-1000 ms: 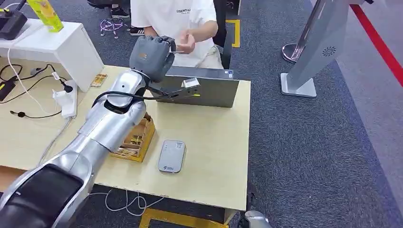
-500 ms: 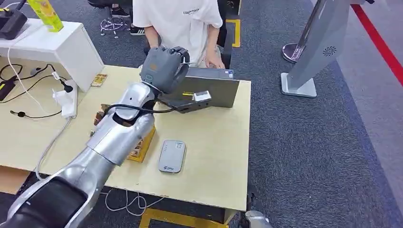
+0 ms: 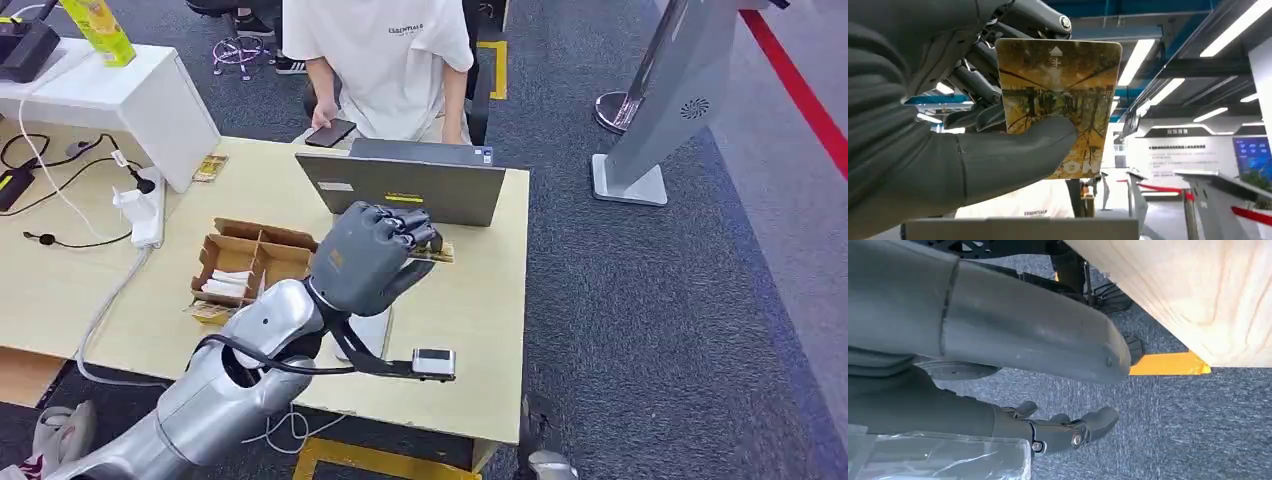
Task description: Pass the card to the sensor for recognition and then transmit it.
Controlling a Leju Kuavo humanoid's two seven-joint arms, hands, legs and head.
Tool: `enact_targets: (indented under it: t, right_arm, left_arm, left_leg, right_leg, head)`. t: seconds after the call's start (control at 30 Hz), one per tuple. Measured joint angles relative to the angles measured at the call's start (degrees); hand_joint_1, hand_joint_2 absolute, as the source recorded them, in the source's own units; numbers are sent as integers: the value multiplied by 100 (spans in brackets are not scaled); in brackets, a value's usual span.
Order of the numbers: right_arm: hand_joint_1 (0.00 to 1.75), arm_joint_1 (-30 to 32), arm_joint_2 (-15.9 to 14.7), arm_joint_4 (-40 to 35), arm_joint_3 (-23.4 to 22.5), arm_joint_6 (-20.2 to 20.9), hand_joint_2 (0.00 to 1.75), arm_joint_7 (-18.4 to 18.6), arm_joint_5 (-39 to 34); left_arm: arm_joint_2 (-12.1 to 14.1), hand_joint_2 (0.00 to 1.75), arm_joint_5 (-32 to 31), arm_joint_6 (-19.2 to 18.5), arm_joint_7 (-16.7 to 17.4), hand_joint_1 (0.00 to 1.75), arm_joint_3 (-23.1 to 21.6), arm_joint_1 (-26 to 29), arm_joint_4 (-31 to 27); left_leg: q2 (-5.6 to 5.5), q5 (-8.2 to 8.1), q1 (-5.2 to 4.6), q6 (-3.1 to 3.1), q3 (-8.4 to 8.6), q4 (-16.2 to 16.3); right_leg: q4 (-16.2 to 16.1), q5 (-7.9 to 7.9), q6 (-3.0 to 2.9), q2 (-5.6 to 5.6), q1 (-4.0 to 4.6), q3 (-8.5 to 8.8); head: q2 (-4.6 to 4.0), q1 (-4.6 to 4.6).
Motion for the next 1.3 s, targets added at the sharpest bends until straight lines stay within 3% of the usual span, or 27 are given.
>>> enact_targets:
  t: [0.17,0.27,0.4,0.57,0.97,1.3]
  right_arm:
    - [0,7,-9,0,-13,0,0,0,-4]
    - [0,8,-13,0,-15,0,0,2,-4]
    - [0,9,-22,0,-20,0,0,46,-2]
    - [0,13,-35,0,-24,0,0,59,2]
    - [0,37,-55,0,-144,0,0,55,-85]
    - [0,39,-98,0,-195,0,0,61,-136]
  left_arm:
    - [68,175,11,-42,-2,175,-11,0,122]
    - [92,175,-127,-512,346,175,-13,-19,278]
    - [52,175,-483,-568,667,175,-13,-116,1082]
    - [-105,175,-673,-542,776,175,-13,-190,1925]
    - [-92,175,-807,-605,732,175,-46,74,2498]
    - [184,175,-584,-636,433,175,-105,484,2513]
  left_leg:
    - [0,0,0,0,0,0]
    - [0,0,-1,0,0,0]
    - [1,0,-1,0,1,0]
    - [1,0,-2,0,0,0]
    - [0,-1,-2,0,-3,0]
    - [0,-1,-2,0,-3,0]
  right_leg:
    - [0,2,-2,1,0,0]
    - [-1,1,-2,1,-1,-2]
    - [-1,2,-3,2,-1,-3]
    - [0,2,-2,3,-2,-2]
    - [0,1,-2,1,-2,-3]
    - [0,1,-2,1,-2,-2]
  head:
    - [0,0]
    - [0,0]
    - [0,-2]
    - [0,-2]
    - [0,0]
    - [0,0]
